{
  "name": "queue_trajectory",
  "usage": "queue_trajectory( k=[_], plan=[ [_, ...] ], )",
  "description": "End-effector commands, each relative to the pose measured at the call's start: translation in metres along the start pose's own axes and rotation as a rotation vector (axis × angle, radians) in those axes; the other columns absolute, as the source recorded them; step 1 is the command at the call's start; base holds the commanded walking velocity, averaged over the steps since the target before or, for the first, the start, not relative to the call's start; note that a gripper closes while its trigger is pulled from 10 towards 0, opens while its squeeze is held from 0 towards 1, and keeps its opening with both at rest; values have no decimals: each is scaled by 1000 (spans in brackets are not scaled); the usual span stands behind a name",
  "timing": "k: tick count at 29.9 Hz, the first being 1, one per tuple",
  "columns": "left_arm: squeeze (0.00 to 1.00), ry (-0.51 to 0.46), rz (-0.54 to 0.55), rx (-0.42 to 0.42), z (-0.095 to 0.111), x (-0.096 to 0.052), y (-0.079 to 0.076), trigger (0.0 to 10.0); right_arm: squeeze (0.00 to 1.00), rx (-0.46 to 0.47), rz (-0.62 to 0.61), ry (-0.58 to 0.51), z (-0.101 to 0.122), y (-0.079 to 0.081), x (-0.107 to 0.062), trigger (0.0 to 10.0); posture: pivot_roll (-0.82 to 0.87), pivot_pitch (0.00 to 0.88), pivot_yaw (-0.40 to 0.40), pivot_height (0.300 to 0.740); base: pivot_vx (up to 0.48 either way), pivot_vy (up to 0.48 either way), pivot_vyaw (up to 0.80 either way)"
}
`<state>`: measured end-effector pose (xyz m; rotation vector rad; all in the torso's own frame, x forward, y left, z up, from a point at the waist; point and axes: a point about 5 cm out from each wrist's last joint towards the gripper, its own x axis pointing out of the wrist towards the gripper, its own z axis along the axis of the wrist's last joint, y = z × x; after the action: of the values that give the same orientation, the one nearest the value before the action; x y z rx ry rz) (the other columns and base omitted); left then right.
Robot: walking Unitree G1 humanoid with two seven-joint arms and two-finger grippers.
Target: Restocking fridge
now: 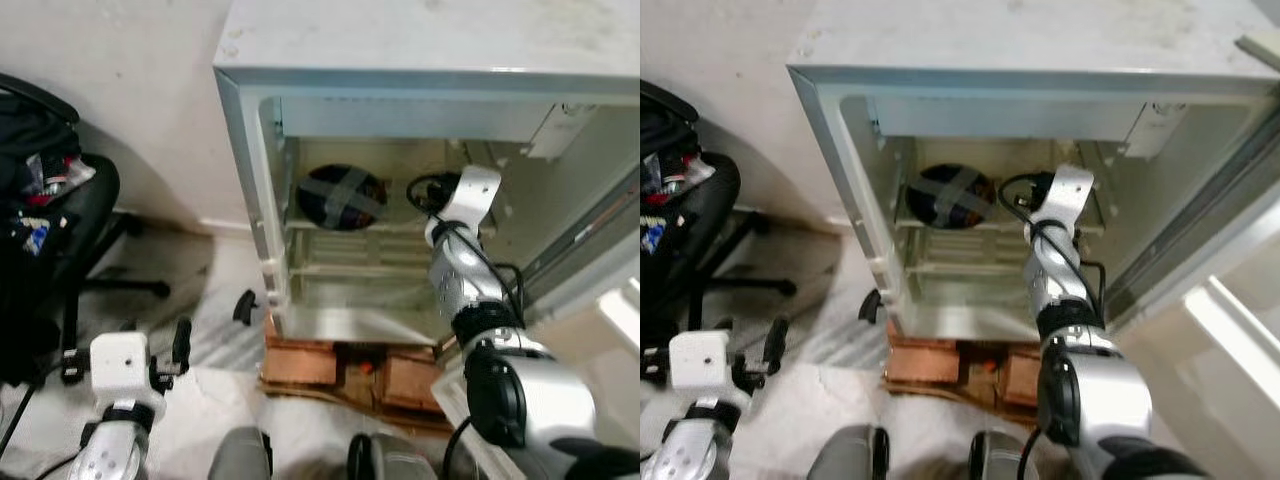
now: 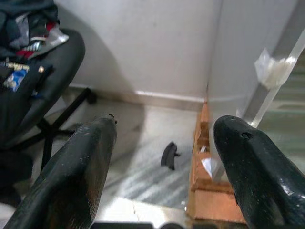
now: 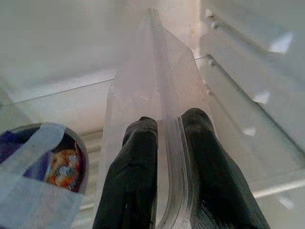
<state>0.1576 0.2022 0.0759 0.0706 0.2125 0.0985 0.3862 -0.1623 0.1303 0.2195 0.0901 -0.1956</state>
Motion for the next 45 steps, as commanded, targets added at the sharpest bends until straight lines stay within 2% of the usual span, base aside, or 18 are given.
queue_trajectory(
  k=[1,3,5,6,7,16,31,45],
  plan=[
    [0,15,17,5,0,-4,4,10000,0,21,-26,105,-22,-3,-5,10000,340,263,-8,740,0,0,0],
    [0,27,21,5,-1,-10,4,10000,0,81,-21,136,-19,4,-2,10000,347,269,-10,740,0,0,0],
    [0,32,19,5,0,-10,3,10000,0,96,3,142,-17,10,-1,10000,352,270,-10,740,0,0,0],
    [0,32,19,5,0,-9,3,10000,420,84,13,137,-14,13,0,10000,352,270,-10,740,0,0,0],
    [0,31,18,5,1,-8,3,10000,1000,74,22,136,-13,14,0,10000,351,270,-11,740,0,0,0],
    [0,34,18,7,2,-4,3,10000,1000,-106,95,77,3,21,5,10000,343,262,-12,740,0,0,0],
    [0,30,11,10,3,6,2,10000,1000,-329,69,-65,28,8,11,10000,327,241,-7,740,0,0,0],
    [0,19,8,14,3,15,3,10000,1000,-333,55,-110,39,5,14,10000,318,215,-7,740,0,0,0]
  ],
)
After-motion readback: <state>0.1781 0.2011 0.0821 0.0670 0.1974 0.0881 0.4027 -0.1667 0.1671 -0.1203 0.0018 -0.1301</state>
